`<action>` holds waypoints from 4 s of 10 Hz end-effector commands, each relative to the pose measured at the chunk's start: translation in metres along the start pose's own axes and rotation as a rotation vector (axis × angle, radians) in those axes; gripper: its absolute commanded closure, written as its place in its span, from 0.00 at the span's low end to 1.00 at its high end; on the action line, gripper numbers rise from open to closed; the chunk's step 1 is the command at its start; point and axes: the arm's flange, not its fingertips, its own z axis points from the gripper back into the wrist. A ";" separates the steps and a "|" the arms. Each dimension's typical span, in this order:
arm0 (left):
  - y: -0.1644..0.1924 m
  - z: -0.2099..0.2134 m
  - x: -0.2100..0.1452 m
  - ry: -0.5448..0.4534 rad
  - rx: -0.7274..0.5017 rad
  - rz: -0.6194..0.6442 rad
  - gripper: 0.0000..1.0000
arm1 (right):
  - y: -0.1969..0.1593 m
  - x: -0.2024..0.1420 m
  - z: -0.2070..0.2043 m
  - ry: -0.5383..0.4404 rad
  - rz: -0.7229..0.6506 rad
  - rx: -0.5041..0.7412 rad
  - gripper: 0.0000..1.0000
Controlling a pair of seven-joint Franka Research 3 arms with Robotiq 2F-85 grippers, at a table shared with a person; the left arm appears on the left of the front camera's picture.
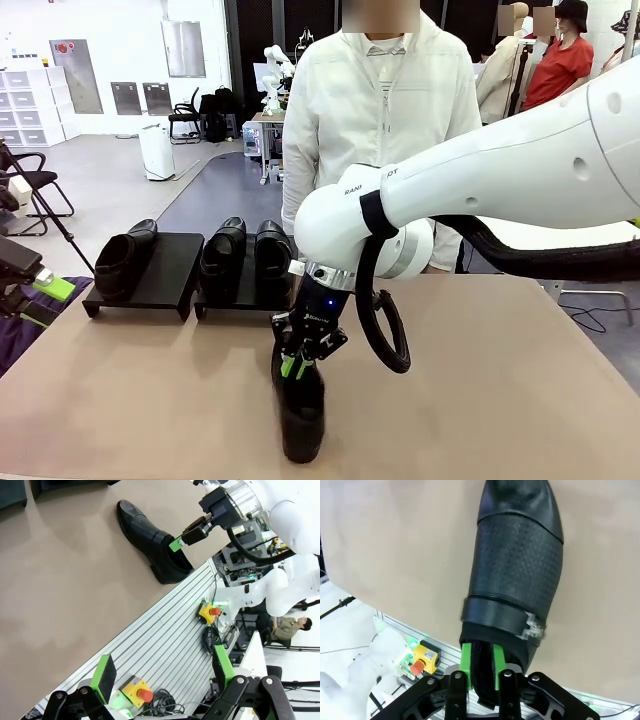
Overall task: Organize the shoes by placing them on the stand.
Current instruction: Pick up one Shoe and place it in the middle of the table, then place the Shoe from the middle of the table onto the Shoes Stand.
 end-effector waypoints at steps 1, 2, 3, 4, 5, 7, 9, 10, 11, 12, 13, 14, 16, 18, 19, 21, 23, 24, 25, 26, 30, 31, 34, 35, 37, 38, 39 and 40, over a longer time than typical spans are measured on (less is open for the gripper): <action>0.003 0.003 -0.003 0.009 -0.001 -0.022 0.00 | 0.002 -0.005 0.010 0.032 0.051 0.023 0.00; 0.003 0.003 -0.003 0.009 -0.001 -0.022 0.00 | -0.001 -0.009 0.019 0.057 0.074 0.038 0.00; 0.003 0.003 -0.003 0.009 -0.001 -0.022 0.00 | -0.007 -0.016 0.032 0.087 0.098 0.061 0.00; 0.003 0.003 -0.003 0.009 -0.001 -0.022 0.00 | -0.022 -0.025 0.053 0.086 0.105 0.075 0.00; 0.003 0.003 -0.003 0.009 -0.001 -0.022 0.00 | -0.046 -0.036 0.085 0.100 0.112 0.102 0.00; 0.003 0.003 -0.003 0.009 -0.001 -0.022 0.00 | -0.126 -0.053 0.162 0.213 0.130 0.181 0.00; 0.003 0.003 -0.003 0.009 -0.001 -0.022 0.00 | -0.211 -0.064 0.217 0.306 0.149 0.271 0.00; 0.003 0.003 -0.003 0.009 -0.001 -0.022 0.00 | -0.258 -0.071 0.239 0.284 0.102 0.356 0.00; 0.003 0.003 -0.003 0.009 -0.001 -0.022 0.00 | -0.299 -0.079 0.253 0.230 0.073 0.450 0.00; 0.003 0.003 -0.003 0.009 -0.001 -0.022 0.00 | -0.336 -0.092 0.261 0.169 0.070 0.535 0.00; 0.003 0.003 -0.003 0.009 -0.001 -0.022 0.00 | -0.365 -0.108 0.263 0.103 0.062 0.618 0.00; 0.003 0.003 -0.003 0.009 -0.001 -0.022 0.00 | -0.383 -0.122 0.260 0.050 0.086 0.680 0.00; 0.003 0.003 -0.003 0.009 -0.001 -0.022 0.00 | -0.387 -0.118 0.266 0.111 0.032 0.595 0.00; 0.003 0.003 -0.003 0.009 -0.001 -0.022 0.00 | -0.387 -0.118 0.266 0.111 0.032 0.595 0.00; 0.003 0.003 -0.003 0.009 -0.001 -0.022 0.00 | -0.387 -0.118 0.266 0.111 0.032 0.595 0.00; 0.003 0.003 -0.003 0.009 -0.001 -0.022 0.00 | -0.387 -0.118 0.266 0.111 0.032 0.595 0.00; 0.003 0.003 -0.003 0.009 -0.001 -0.022 0.00 | -0.387 -0.118 0.266 0.111 0.032 0.595 0.00; 0.003 0.003 -0.003 0.009 -0.001 -0.022 0.00 | -0.387 -0.118 0.266 0.111 0.032 0.595 0.00; 0.003 0.003 -0.003 0.009 -0.001 -0.022 0.00 | -0.387 -0.118 0.266 0.111 0.032 0.595 0.00; 0.003 0.003 -0.003 0.009 -0.001 -0.022 0.00 | -0.387 -0.118 0.266 0.111 0.032 0.595 0.00; -0.094 -0.055 0.001 0.069 0.228 0.034 0.00 | -0.387 -0.118 0.266 0.111 0.032 0.595 0.00; -0.138 -0.091 0.001 0.103 0.352 0.047 0.00 | -0.387 -0.118 0.266 0.111 0.032 0.595 0.00; -0.209 -0.212 0.017 0.170 0.640 0.102 0.00 | -0.387 -0.118 0.266 0.111 0.032 0.595 0.00; -0.217 -0.239 0.021 0.189 0.670 0.097 0.00 | -0.387 -0.118 0.266 0.111 0.032 0.595 0.00; -0.229 -0.233 -0.015 0.144 0.618 0.053 0.00 | -0.387 -0.118 0.266 0.111 0.032 0.595 0.00; -0.229 -0.233 -0.015 0.144 0.618 0.053 0.00 | -0.387 -0.118 0.266 0.111 0.032 0.595 0.00; -0.229 -0.233 -0.015 0.144 0.618 0.053 0.00 | -0.387 -0.118 0.266 0.111 0.032 0.595 0.00; -0.229 -0.257 -0.001 0.176 0.650 0.065 0.00 | -0.387 -0.118 0.266 0.111 0.032 0.595 0.00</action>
